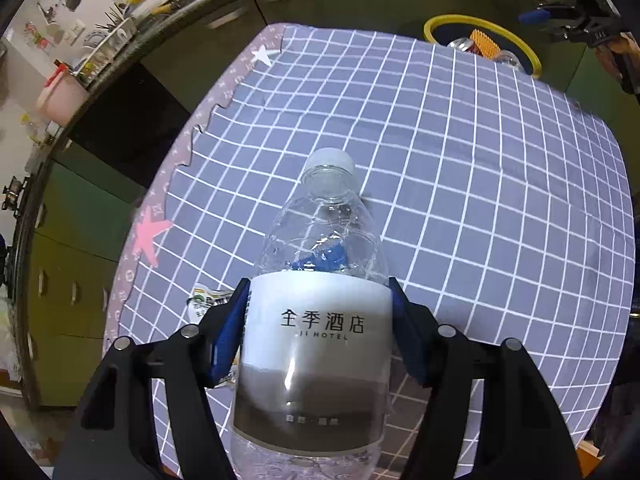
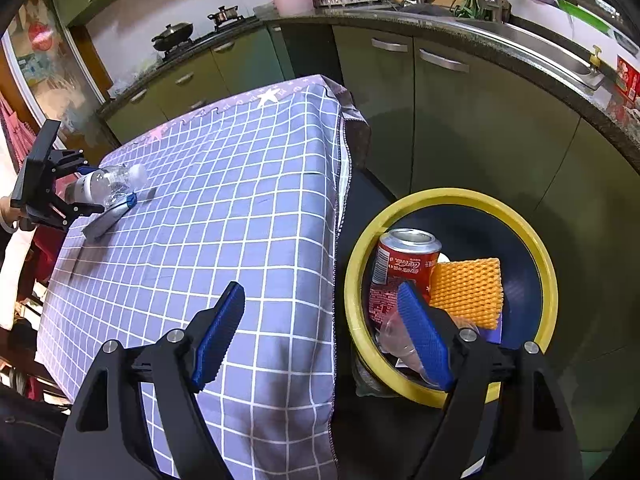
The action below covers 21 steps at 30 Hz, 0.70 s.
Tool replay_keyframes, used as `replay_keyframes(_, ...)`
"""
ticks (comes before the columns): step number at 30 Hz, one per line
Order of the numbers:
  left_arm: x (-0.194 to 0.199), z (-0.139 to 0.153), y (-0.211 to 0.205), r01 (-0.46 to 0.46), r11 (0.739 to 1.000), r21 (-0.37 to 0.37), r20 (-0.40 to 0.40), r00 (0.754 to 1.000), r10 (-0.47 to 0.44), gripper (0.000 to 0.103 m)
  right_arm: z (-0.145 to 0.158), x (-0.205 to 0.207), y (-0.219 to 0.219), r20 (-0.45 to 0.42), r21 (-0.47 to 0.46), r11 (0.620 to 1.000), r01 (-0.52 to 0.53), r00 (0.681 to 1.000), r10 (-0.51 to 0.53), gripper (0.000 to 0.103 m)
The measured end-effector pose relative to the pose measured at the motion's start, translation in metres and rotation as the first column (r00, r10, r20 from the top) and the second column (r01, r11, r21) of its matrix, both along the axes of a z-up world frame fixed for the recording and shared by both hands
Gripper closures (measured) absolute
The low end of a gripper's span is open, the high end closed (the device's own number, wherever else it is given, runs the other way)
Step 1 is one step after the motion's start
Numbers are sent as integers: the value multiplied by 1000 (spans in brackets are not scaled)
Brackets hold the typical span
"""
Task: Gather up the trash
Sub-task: 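Carry the water bottle over the bin and release it with the left gripper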
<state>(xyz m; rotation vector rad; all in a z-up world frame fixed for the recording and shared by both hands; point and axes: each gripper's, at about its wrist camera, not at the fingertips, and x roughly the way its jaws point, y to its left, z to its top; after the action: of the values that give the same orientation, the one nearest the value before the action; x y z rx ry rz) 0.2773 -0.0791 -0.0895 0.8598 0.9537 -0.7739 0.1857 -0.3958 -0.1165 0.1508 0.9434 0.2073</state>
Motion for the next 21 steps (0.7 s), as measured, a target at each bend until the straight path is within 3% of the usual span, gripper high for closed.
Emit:
replay_keyframes(8,-25,27,-31,40,999,-33,38,999,-39,40,27,-25,-10,73,9,1000,13,997,-14,25)
replay_keyframes(15,-51,41,-133,185,980,-80,5,983,-185,40,55,-66,-49,151,5,994,113,982,-112,25)
replay_keyframes(21,-61,30,-242,311,944,-112,-63,946,-319,40,48,-102,-97,146,45,977,207,966,-212,25)
